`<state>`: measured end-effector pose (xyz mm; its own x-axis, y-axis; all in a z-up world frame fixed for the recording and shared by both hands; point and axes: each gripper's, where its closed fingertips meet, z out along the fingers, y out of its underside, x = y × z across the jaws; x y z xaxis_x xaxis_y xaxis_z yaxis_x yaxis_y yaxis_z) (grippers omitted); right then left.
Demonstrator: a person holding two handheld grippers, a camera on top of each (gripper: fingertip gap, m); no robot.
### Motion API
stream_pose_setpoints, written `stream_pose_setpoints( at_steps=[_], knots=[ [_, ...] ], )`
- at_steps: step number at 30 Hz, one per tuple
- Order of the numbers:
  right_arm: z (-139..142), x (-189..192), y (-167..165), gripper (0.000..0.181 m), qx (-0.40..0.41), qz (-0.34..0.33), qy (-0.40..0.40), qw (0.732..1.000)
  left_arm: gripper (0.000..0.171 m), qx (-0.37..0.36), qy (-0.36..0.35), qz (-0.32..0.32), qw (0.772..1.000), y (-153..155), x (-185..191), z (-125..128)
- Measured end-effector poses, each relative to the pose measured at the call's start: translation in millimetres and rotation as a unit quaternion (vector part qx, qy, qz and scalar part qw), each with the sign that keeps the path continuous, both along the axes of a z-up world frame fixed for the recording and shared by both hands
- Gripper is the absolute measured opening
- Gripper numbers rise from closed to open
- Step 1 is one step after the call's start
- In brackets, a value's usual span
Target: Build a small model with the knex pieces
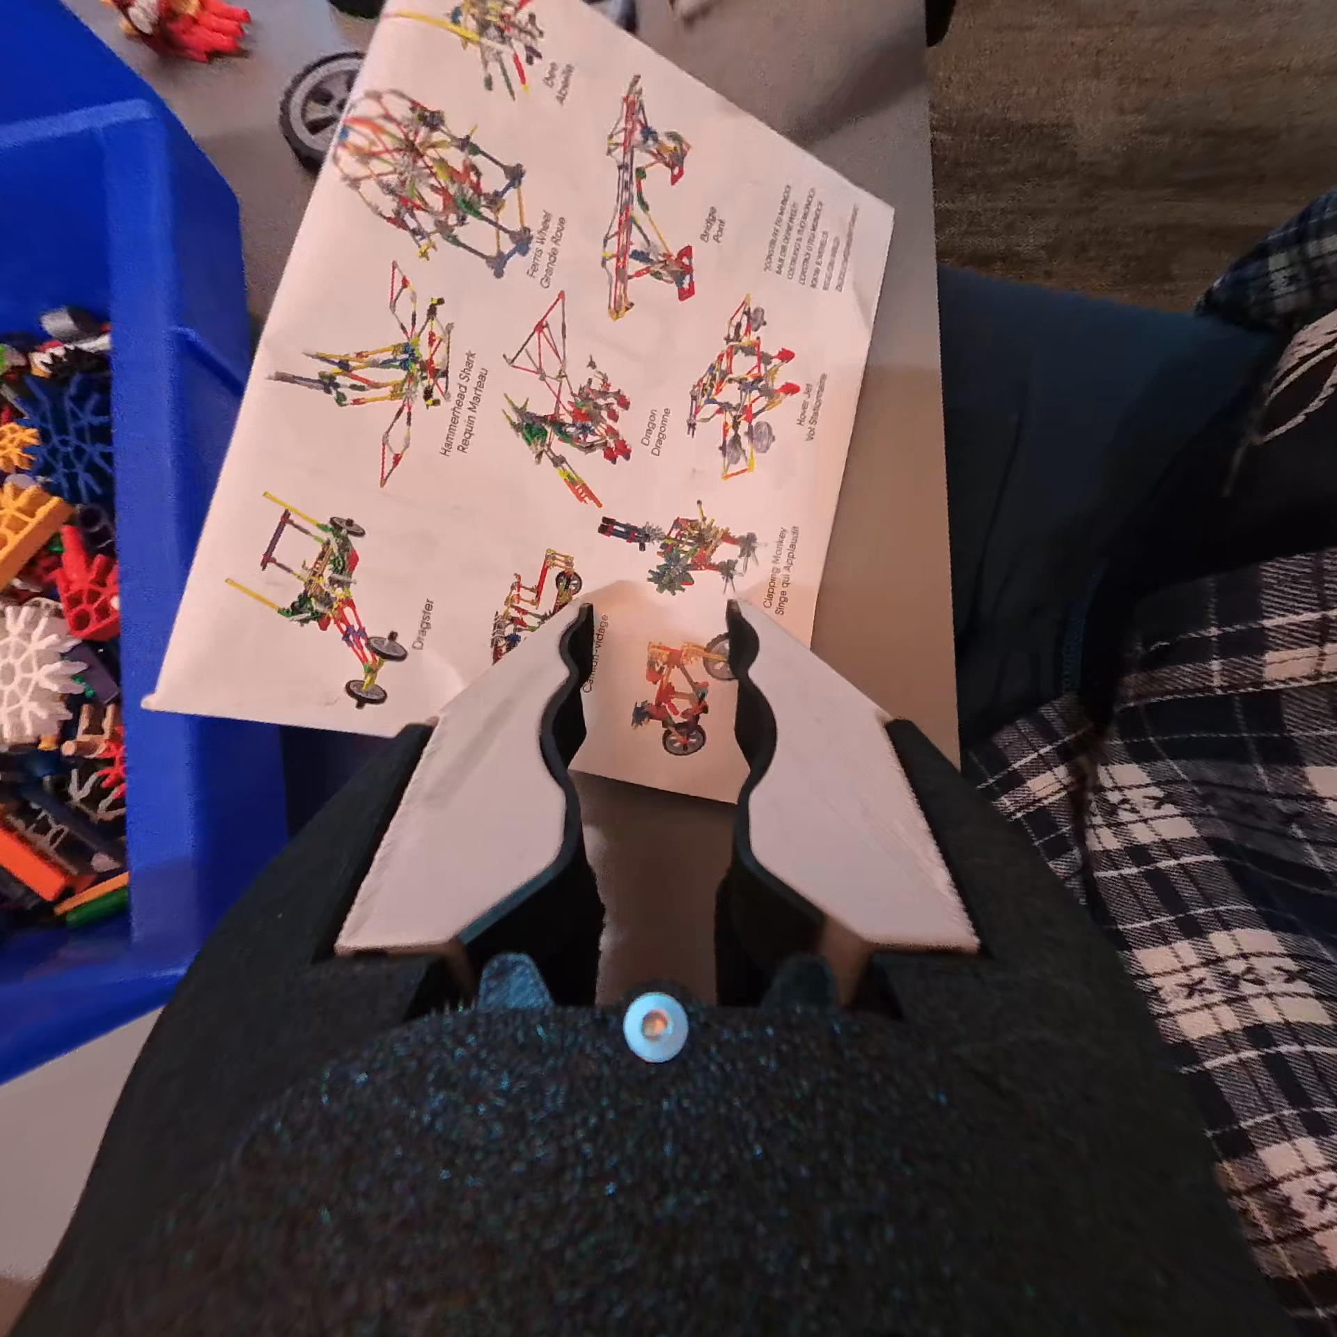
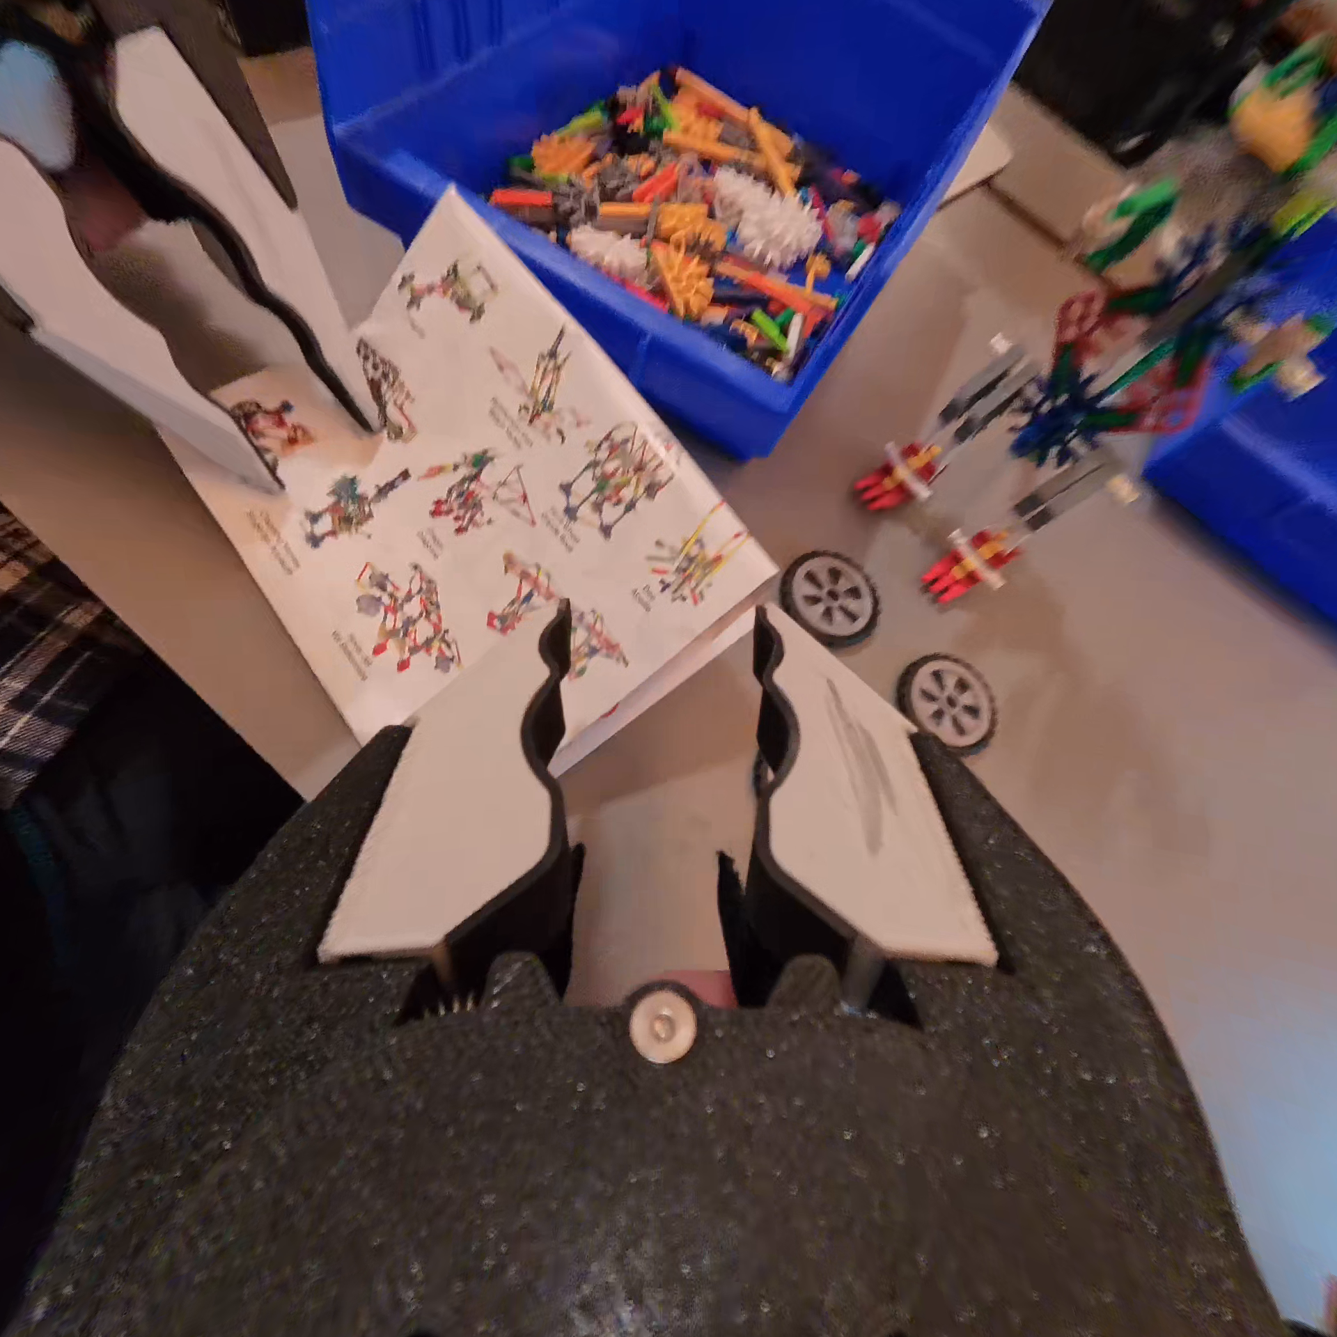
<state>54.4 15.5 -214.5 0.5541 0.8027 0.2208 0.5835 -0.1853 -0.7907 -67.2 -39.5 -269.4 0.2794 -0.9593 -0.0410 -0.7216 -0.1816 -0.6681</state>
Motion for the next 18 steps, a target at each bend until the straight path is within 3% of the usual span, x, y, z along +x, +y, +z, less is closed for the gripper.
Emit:
stream_pose_setpoints(
  at_steps=[4, 7, 11, 13, 18],
  knots=[
    [18, -16, -2, 0.037, 0.045, 0.027, 0.017, 0.998, 0.032, -0.014, 0.005, -0.019, 1.0, -9, 5, -5],
    [-3, -27, 3, 0.031, 0.026, 0.045, 0.001, 0.999, 0.031, -0.016, 0.01, -0.022, 1.0, -11, 7, -7],
    [-56, -25, 14, 0.021, -0.016, 0.032, -0.074, 0.997, 0.027, -0.021, 0.012, -0.03, 0.999, -15, 7, -6],
    [-64, -29, 12, 0.007, -0.034, 0.036, -0.062, 0.997, 0.026, -0.022, 0.011, -0.034, 0.999, -16, 7, -6],
    [-64, -29, 12, 0.007, -0.062, 0.034, -0.052, 0.996, 0.026, 0.006, -0.025, -0.007, 1.0, 0, 8, 11]
  ],
)
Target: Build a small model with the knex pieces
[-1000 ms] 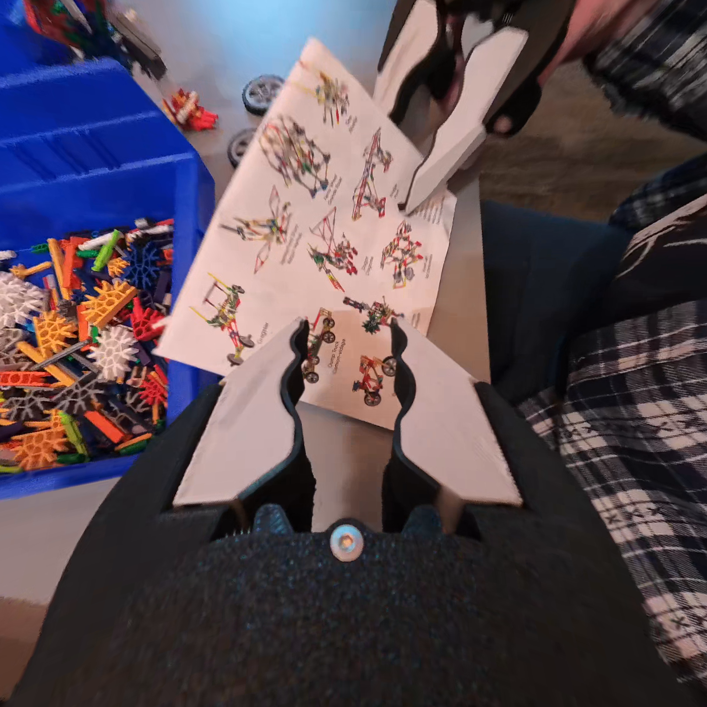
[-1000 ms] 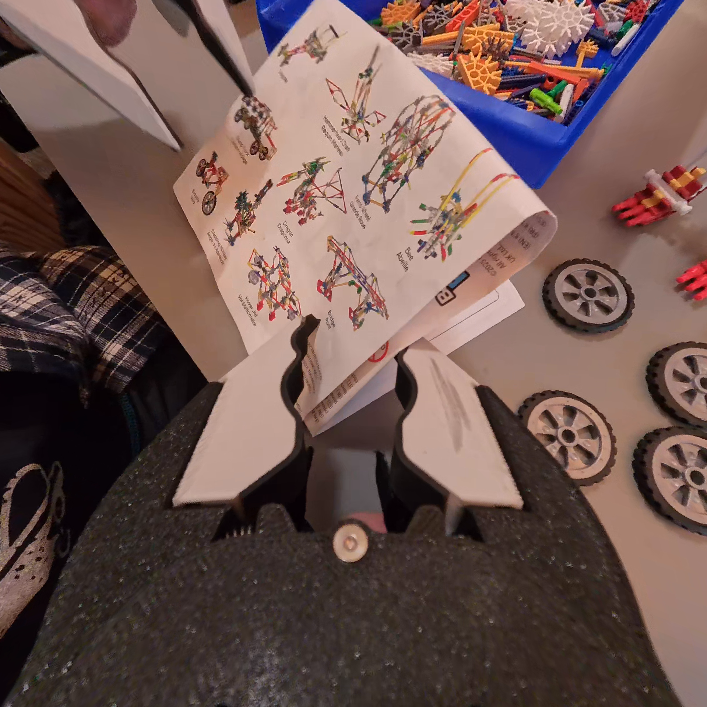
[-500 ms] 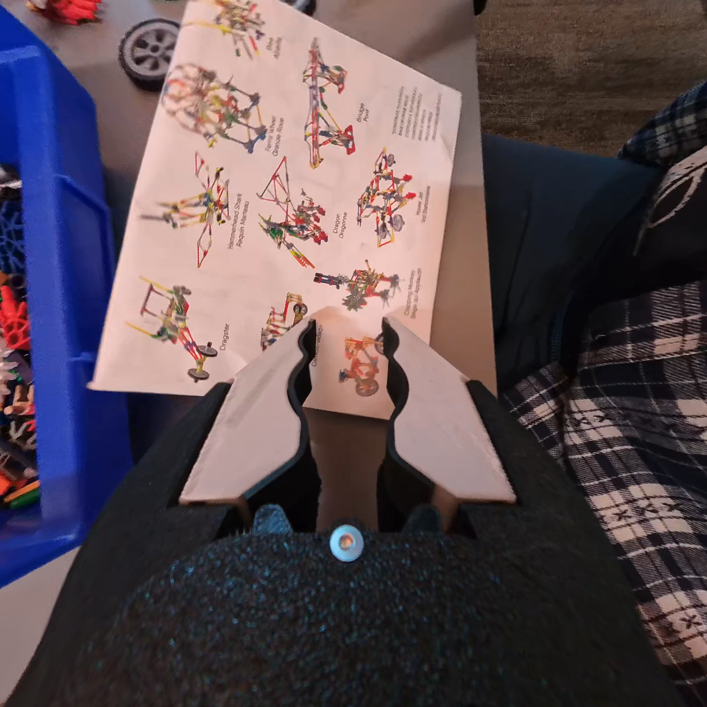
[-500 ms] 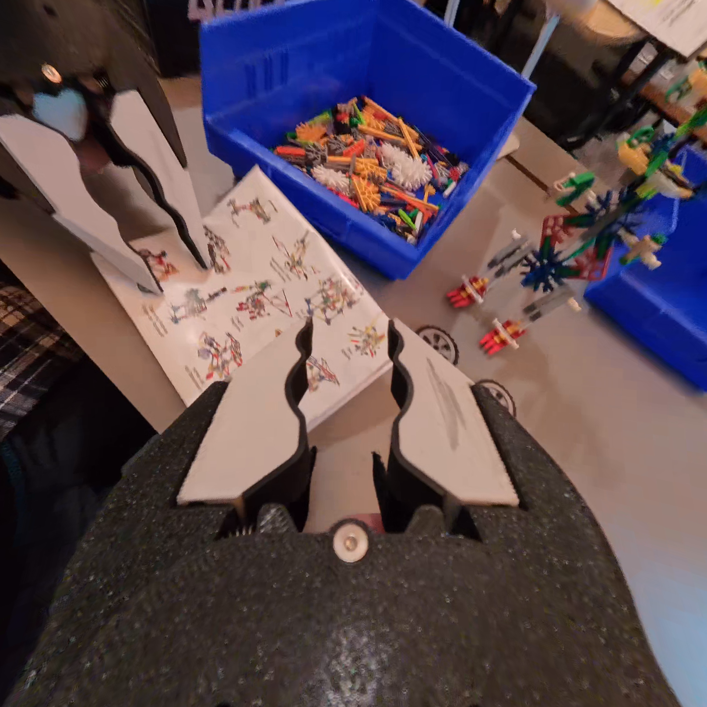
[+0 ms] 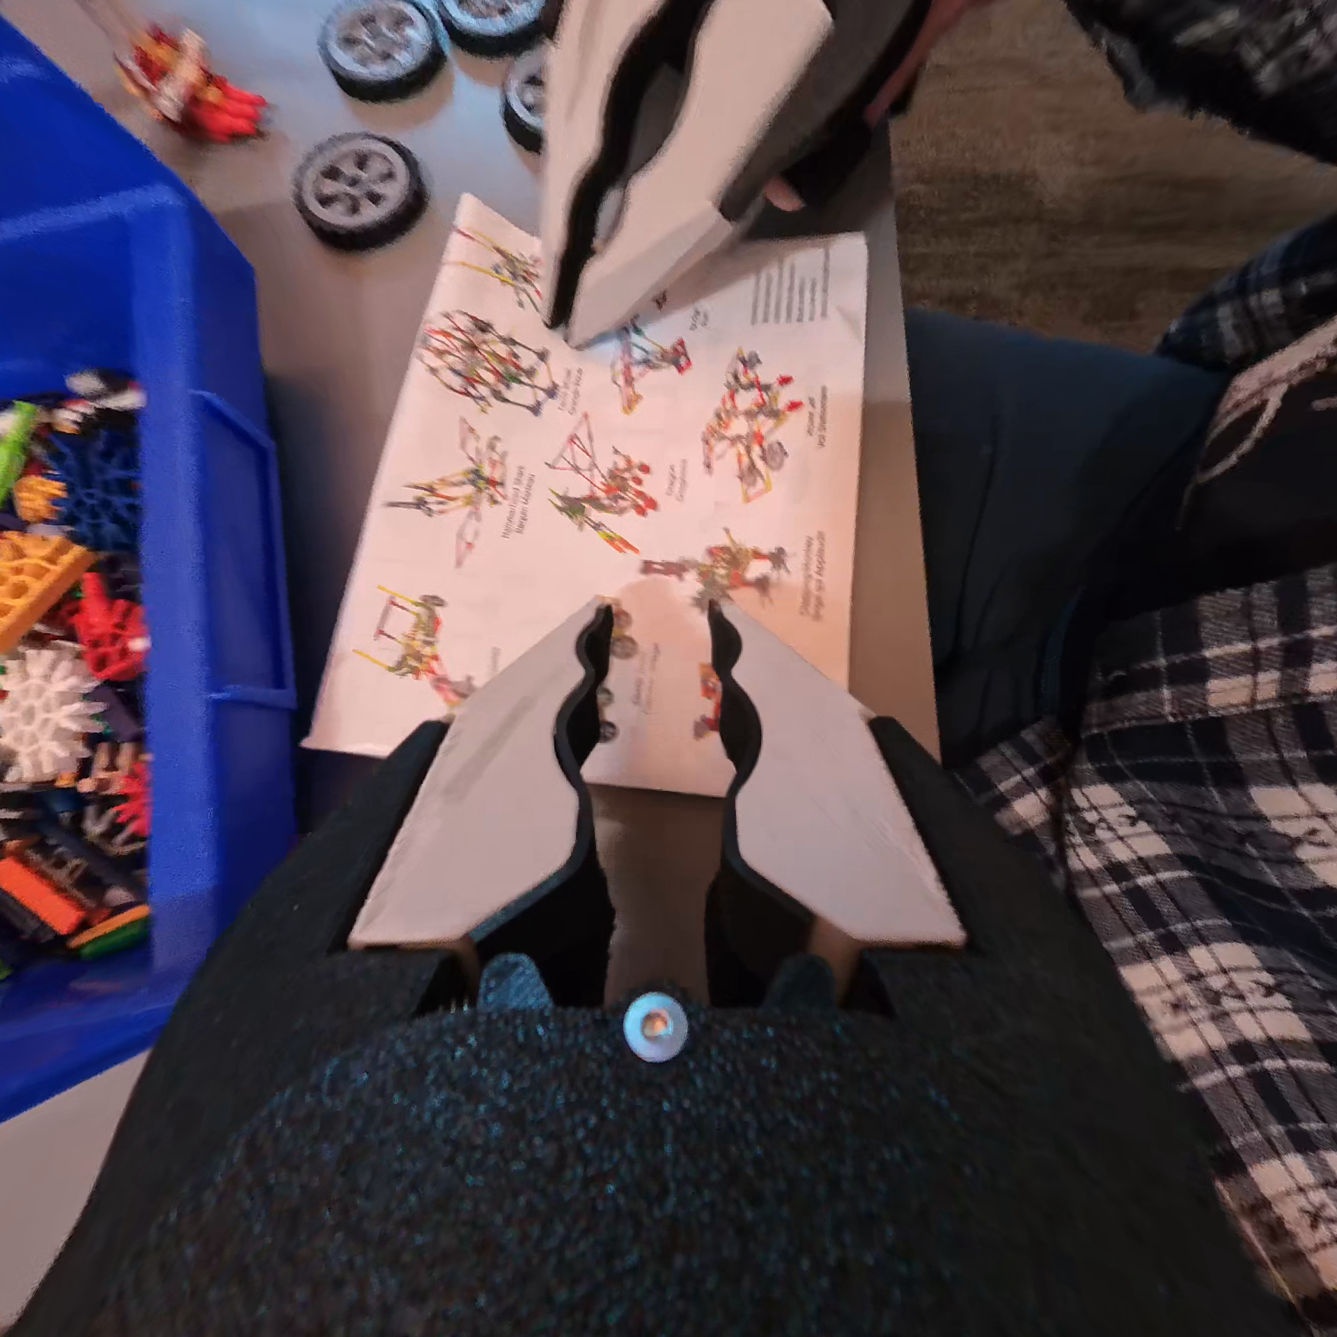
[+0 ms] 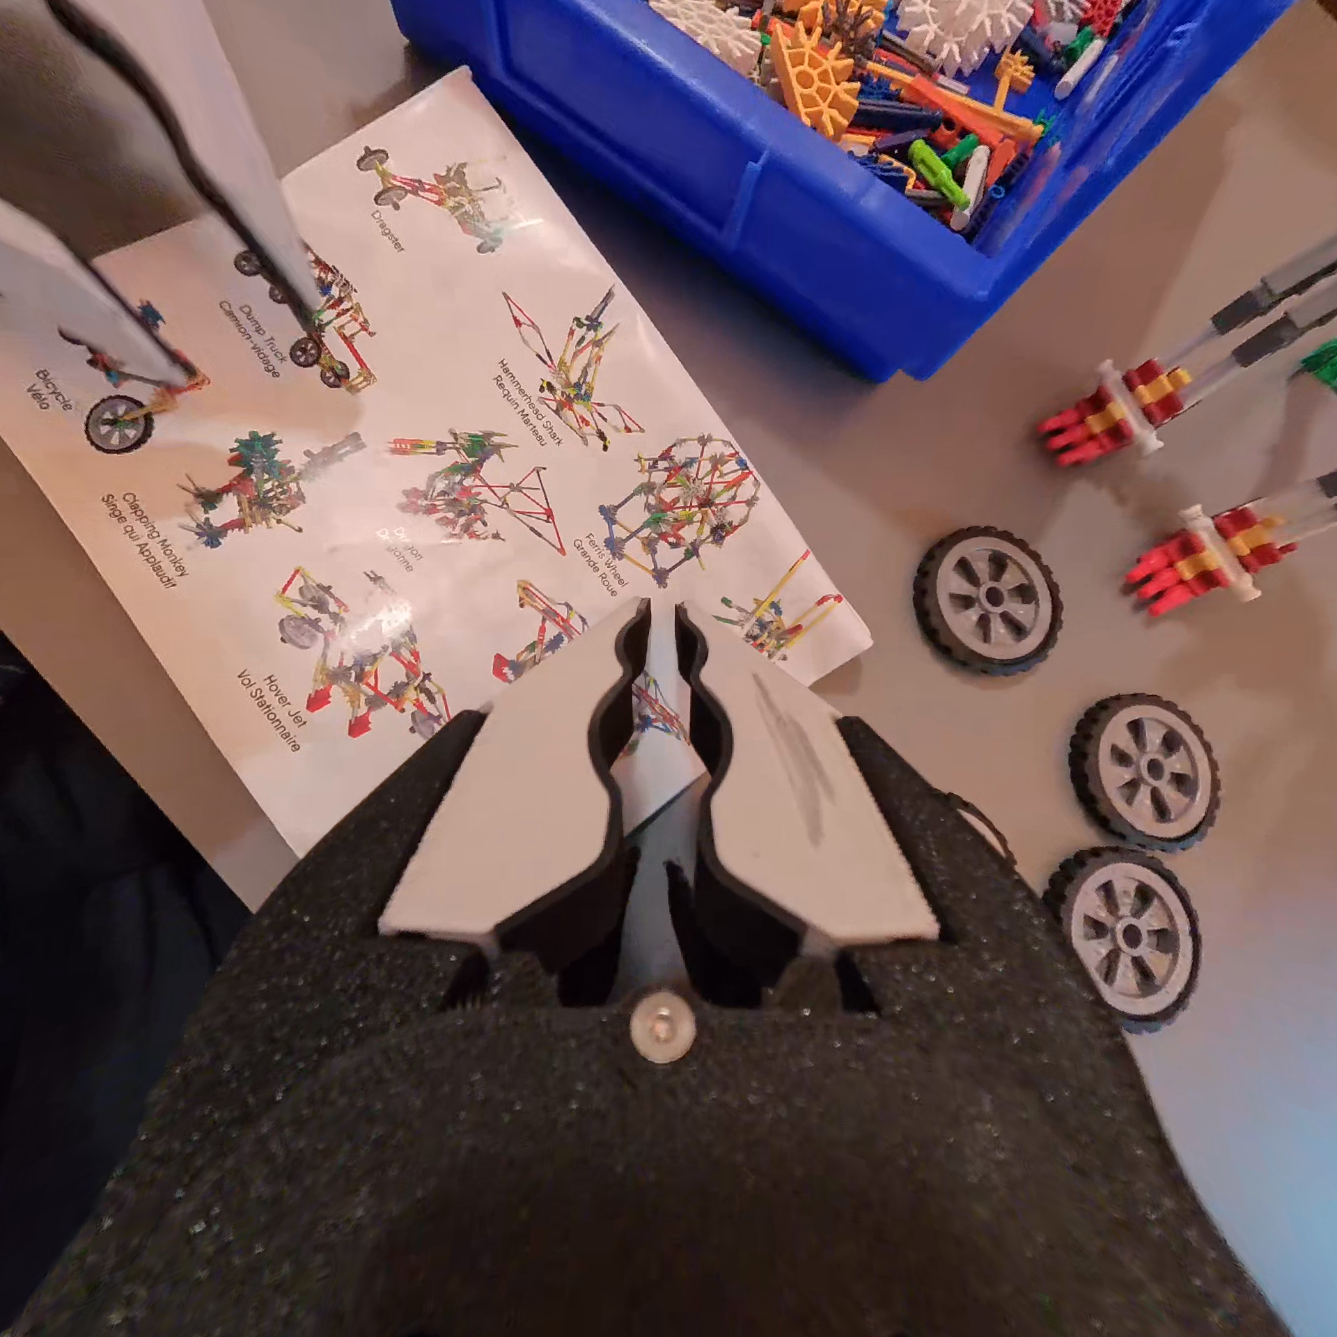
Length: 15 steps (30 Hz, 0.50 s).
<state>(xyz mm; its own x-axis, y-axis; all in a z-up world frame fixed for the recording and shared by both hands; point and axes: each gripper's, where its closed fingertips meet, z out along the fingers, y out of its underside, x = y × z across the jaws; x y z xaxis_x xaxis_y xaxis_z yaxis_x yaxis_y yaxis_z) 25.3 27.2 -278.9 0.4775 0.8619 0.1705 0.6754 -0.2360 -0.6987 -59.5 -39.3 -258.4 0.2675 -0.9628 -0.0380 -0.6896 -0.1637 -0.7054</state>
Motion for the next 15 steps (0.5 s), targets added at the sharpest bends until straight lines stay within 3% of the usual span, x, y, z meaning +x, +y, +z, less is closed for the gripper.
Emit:
stream_pose_setpoints(
  at_steps=[2, 7, 10, 15],
  knots=[
    [0, 0, 0, 0.007, 0.0, 0.0, -0.001, 1.0, 0.027, 0.014, -0.014, 0.019, 1.0, 11, 0, 6],
    [16, -4, 0, 0.025, 0.015, 0.006, 0.027, 1.0, 0.028, 0.012, 0.037, 0.035, 0.999, 19, -6, -20],
    [22, -4, 9, 0.039, 0.03, 0.005, 0.029, 0.999, 0.024, 0.006, 0.029, 0.031, 0.999, 17, -4, -20],
    [15, -8, 20, 0.038, 0.033, 0.008, 0.001, 0.999, 0.022, -0.001, 0.029, 0.026, 0.999, 16, -3, -20]
  ],
)
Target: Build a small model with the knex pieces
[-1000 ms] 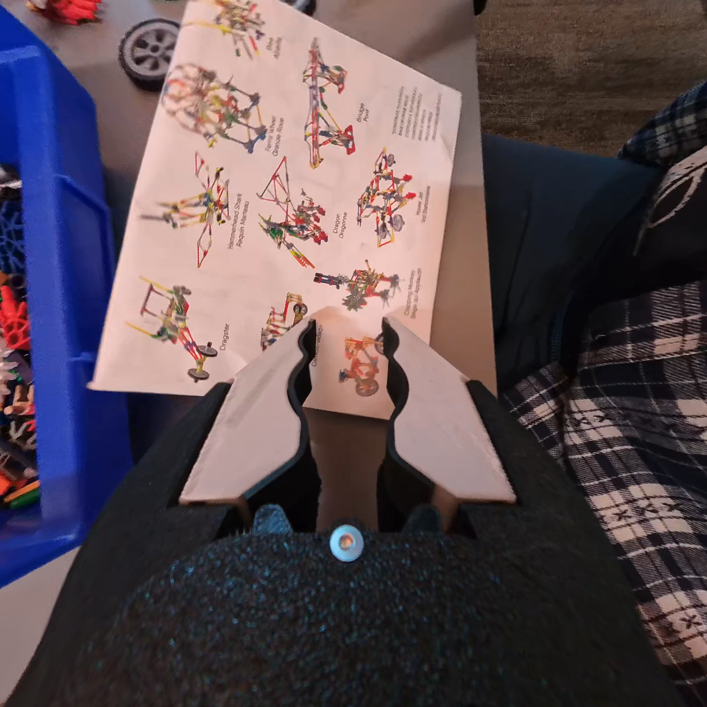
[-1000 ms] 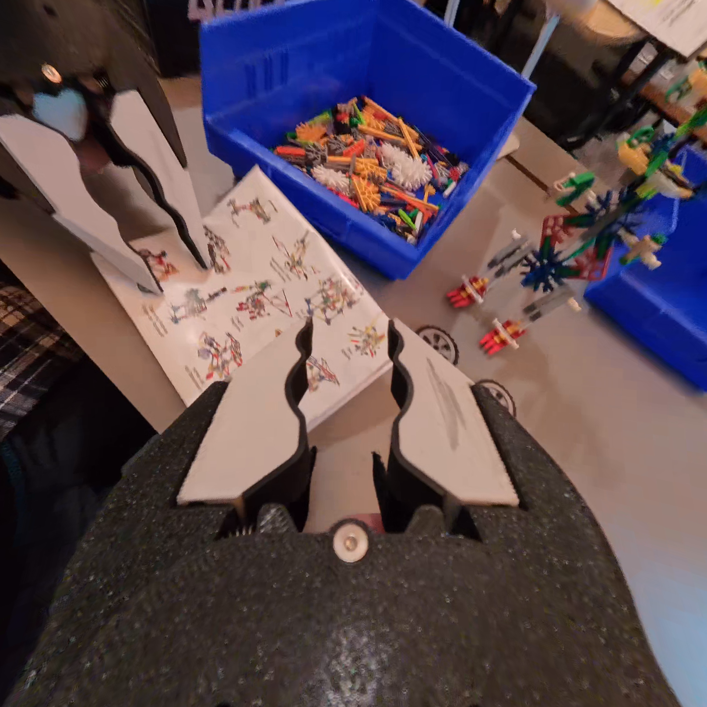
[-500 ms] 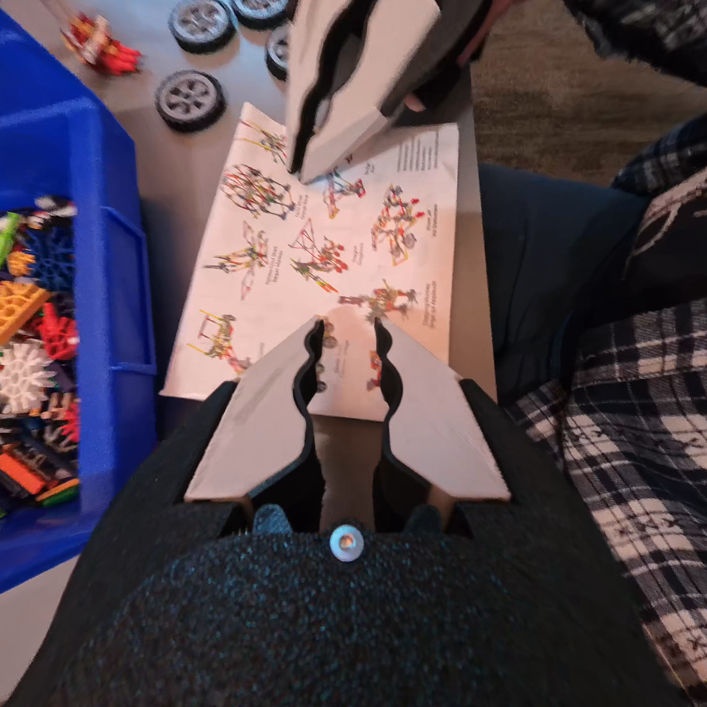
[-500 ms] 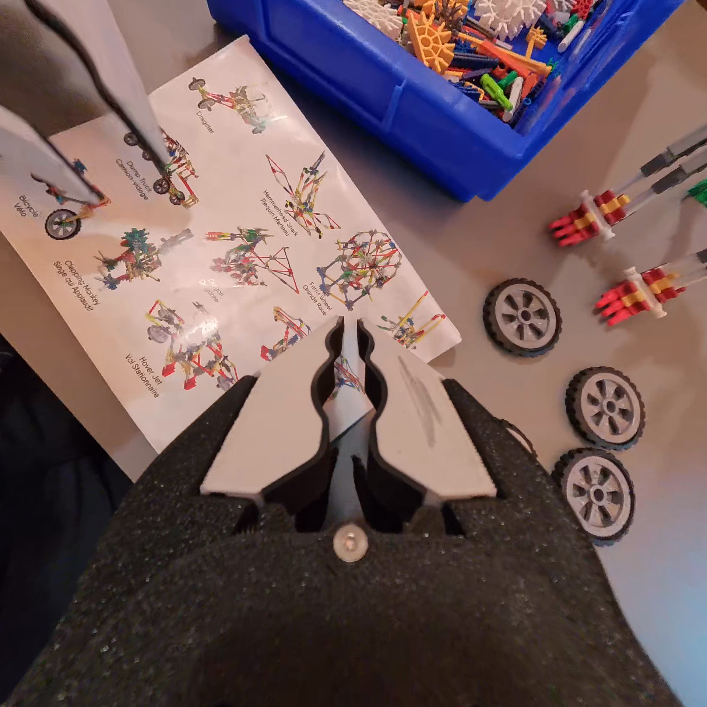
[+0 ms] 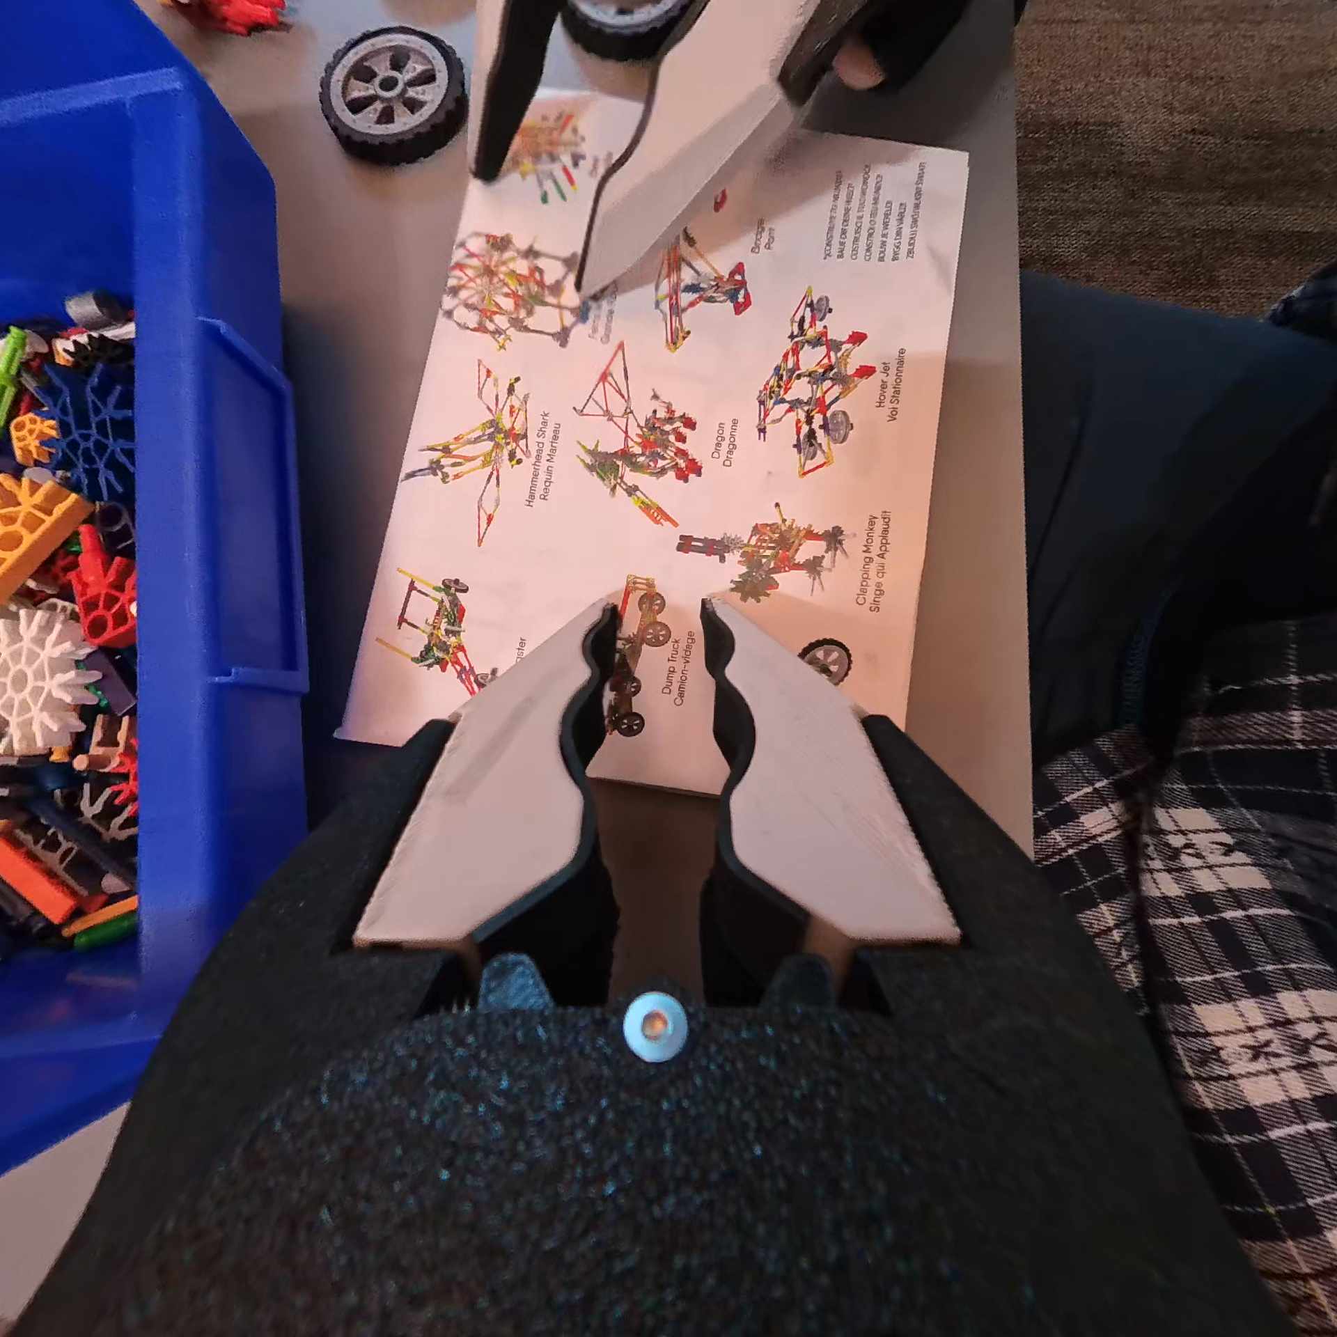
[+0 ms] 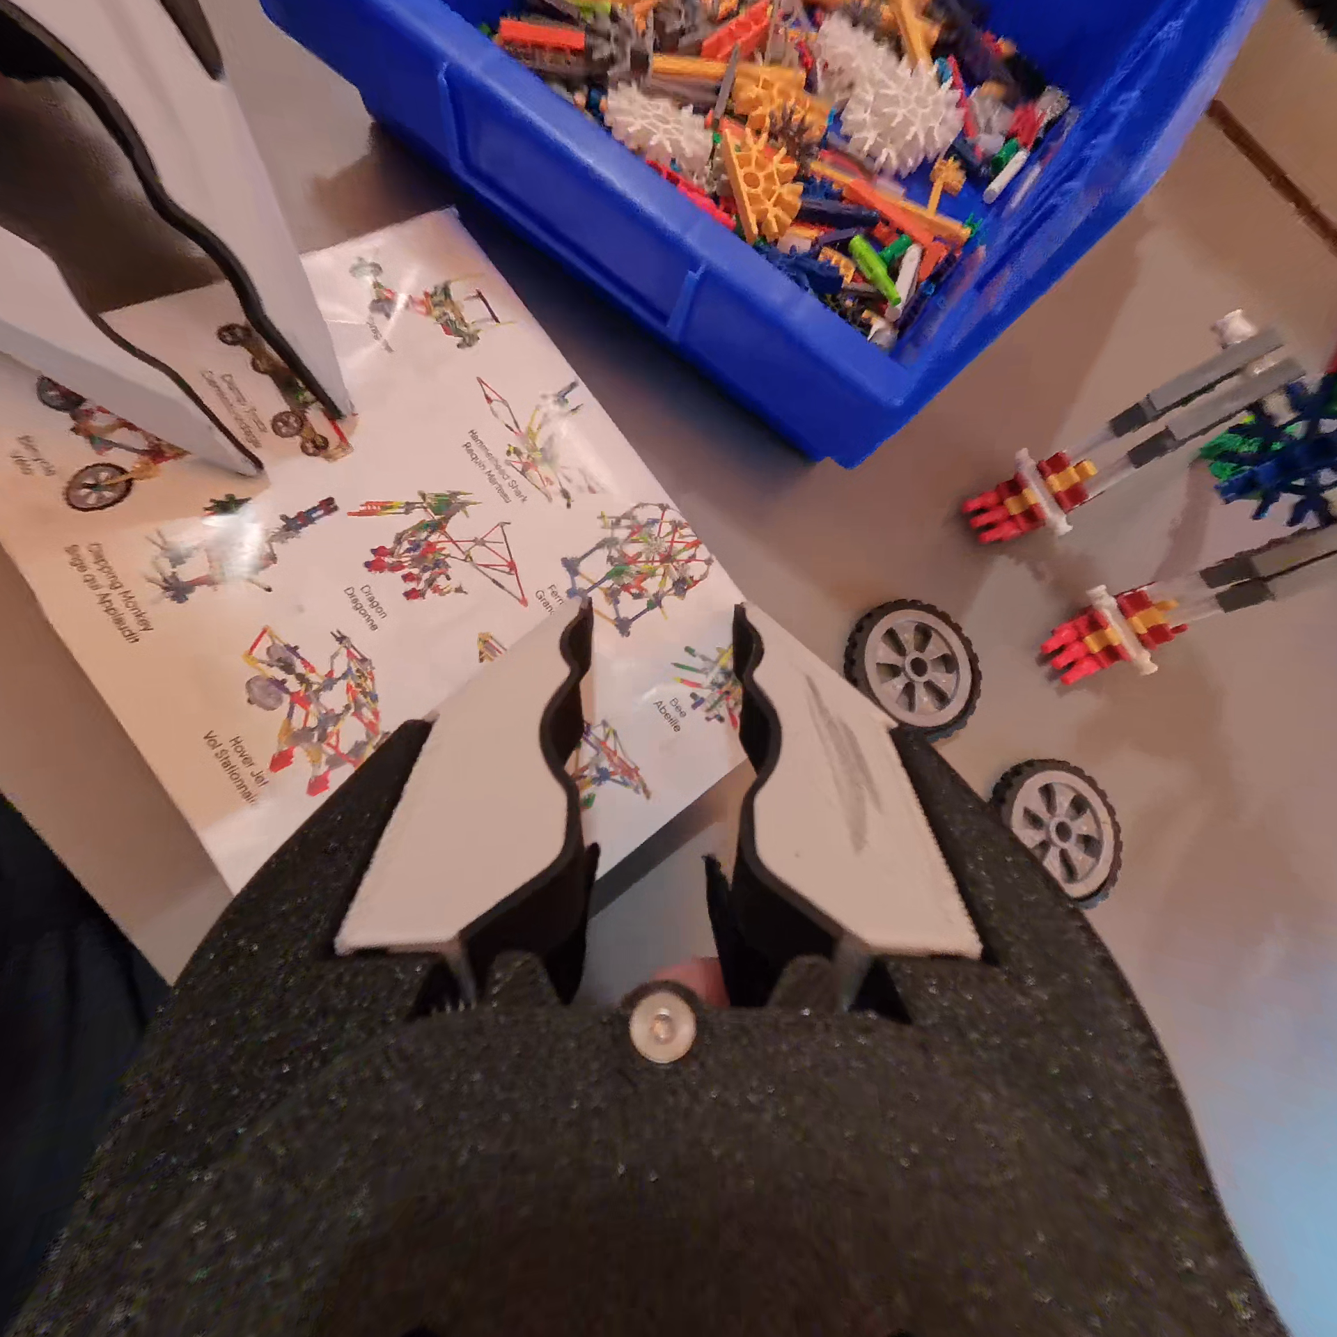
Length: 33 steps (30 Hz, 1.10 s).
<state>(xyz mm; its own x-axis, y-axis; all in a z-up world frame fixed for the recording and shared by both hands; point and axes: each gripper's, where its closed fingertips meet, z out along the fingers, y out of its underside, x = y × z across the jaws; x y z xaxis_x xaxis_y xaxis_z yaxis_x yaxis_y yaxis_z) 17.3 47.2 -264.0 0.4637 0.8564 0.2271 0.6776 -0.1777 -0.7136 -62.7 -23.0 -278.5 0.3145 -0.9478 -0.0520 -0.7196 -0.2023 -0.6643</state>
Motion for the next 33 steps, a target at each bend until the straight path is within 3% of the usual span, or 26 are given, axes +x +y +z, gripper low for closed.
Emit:
stream_pose_setpoints(
  at_steps=[8, 11, 16, 20, 25, 30, 33],
  knots=[
    [-15, -1, -4, 0.022, -0.069, -0.002, 0.004, 0.998, 0.022, 0.009, -0.021, -0.015, 1.0, 3, 16, 16],
    [-15, -1, -6, 0.022, -0.08, 0.002, 0.004, 0.997, 0.025, 0.045, -0.036, 0.005, 0.998, 20, 29, 24],
    [-13, -2, -13, 0.031, -0.083, 0.023, -0.002, 0.996, 0.031, 0.044, 0.002, 0.035, 0.998, 37, 38, 5],
    [1, -2, -3, 0.042, -0.045, 0.022, 0.008, 0.999, 0.022, 0.029, -0.012, 0.04, 0.999, 34, 44, 0],
    [-14, -6, 2, 0.041, -0.068, 0.024, -0.006, 0.997, 0.022, 0.026, -0.01, 0.038, 0.999, 35, 45, 0],
    [-16, -5, 0, 0.04, -0.095, 0.022, 0.002, 0.995, 0.028, 0.04, -0.042, 0.045, 0.997, 41, 57, 15],
    [-17, -5, 0, 0.04, -0.104, 0.021, 0.009, 0.994, 0.042, 0.041, -0.005, 0.058, 0.997, 50, 54, 1]
  ],
)
